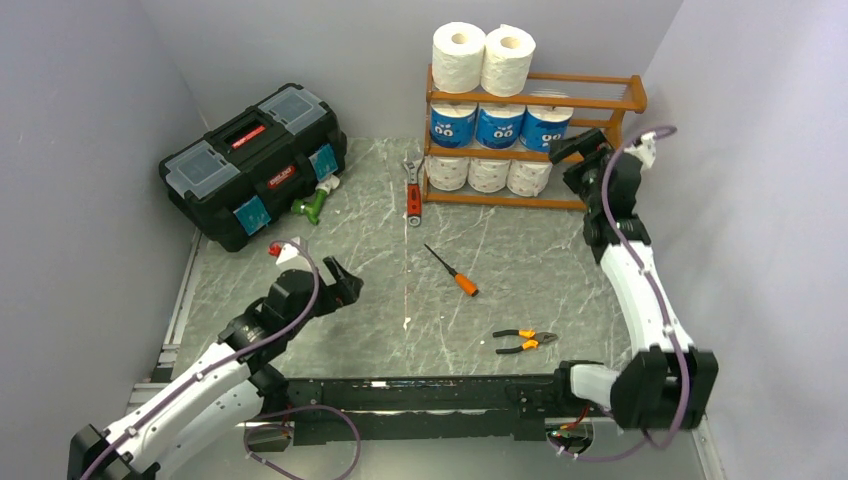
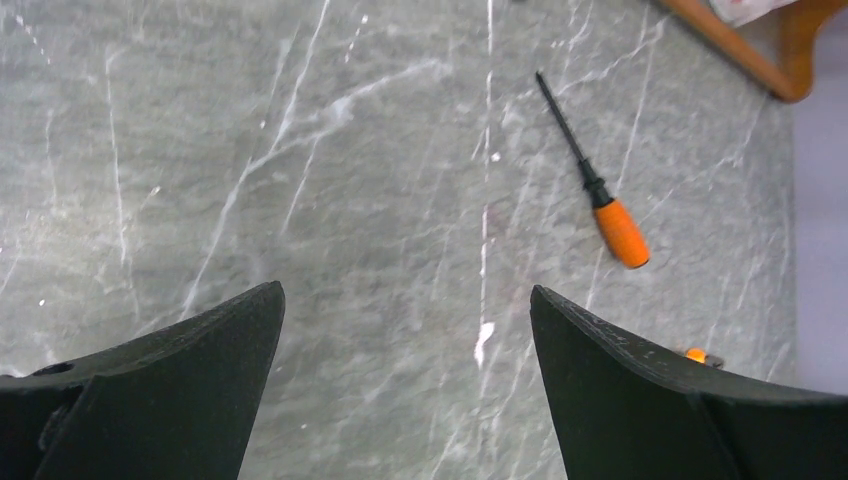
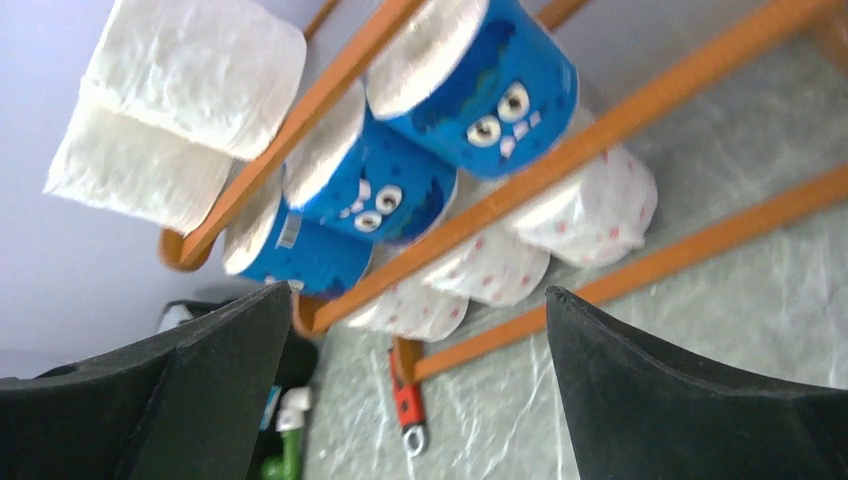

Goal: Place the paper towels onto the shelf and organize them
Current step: Reset both arms

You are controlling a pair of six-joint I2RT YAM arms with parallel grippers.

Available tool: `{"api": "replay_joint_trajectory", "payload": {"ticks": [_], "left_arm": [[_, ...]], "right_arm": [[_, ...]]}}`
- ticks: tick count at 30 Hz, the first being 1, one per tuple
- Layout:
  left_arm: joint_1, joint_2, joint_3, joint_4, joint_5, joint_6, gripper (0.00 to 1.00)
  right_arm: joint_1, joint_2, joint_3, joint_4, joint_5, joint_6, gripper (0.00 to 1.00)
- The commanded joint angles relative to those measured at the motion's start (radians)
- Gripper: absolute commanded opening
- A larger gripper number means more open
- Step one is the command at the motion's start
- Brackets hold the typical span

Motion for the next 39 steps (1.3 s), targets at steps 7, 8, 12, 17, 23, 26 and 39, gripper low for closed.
{"api": "replay_joint_trajectory", "payload": {"ticks": [7,8,12,17,23,26,39], "left_arm": [[-0.023,0.172,0.156,0.006,-0.317,0.076,0.99],[-0.024,0.196,0.166,-0.002,-0.346,0.102,0.99],[-0.031,0.136,0.083,0.203,-0.365,0.226,0.99],[-0.028,0.063,-0.044,0.653,-0.220,0.847,0.99],[0.123,0.161,-0.020,0.715,-0.137,1.030,0.99],[0.199,0.184,-0.061,0.775,-0.113,1.019,1.00],[0.610,0.335,-0.206,1.117,0.219,1.018,0.99]], "right_arm": [[0.092,-0.366,-0.283,-0.025,0.216,-0.005,1.00],[0.106,-0.355,-0.262,-0.074,0.244,-0.049,1.00],[0.130,-0.351,-0.320,0.005,0.238,-0.188,1.00],[0.131,-0.362,-0.484,0.251,0.146,-0.404,1.00],[0.132,-0.302,-0.603,0.358,0.340,-0.542,1.00],[0.133,-0.276,-0.725,0.536,0.329,-0.625,1.00],[0.127,0.141,-0.984,1.333,0.302,-0.766,1.00]]}}
